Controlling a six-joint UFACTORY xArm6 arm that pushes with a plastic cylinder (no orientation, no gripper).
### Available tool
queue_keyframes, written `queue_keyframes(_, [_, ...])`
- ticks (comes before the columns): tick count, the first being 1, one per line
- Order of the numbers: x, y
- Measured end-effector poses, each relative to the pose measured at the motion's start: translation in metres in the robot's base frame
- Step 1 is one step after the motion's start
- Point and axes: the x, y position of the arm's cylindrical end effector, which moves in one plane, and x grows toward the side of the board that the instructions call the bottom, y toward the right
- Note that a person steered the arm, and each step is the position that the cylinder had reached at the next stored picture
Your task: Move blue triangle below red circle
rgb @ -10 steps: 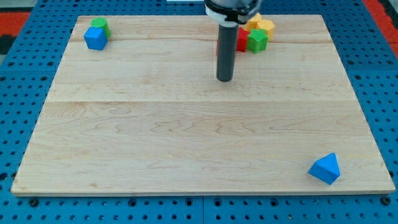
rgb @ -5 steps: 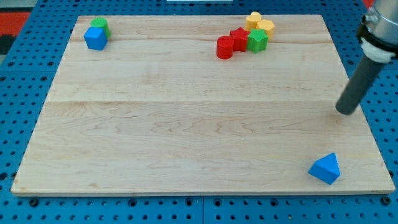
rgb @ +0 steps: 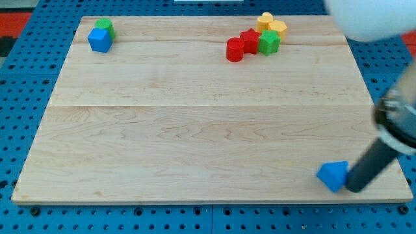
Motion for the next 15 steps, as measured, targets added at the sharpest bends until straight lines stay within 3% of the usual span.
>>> queue_keyframes(1, [-0.037, -0.043])
queue_keyframes(4, [-0.039, -0.144])
queue_keyframes(7, [-0.058, -0.288])
queue_keyframes(8, [-0.081, -0.29])
queue_keyframes(9, [-0.077, -0.269])
queue_keyframes(11, [-0.061, -0.182])
queue_keyframes(13, [-0.127, -0.132])
queue_keyframes(15, [-0.112, -0.047])
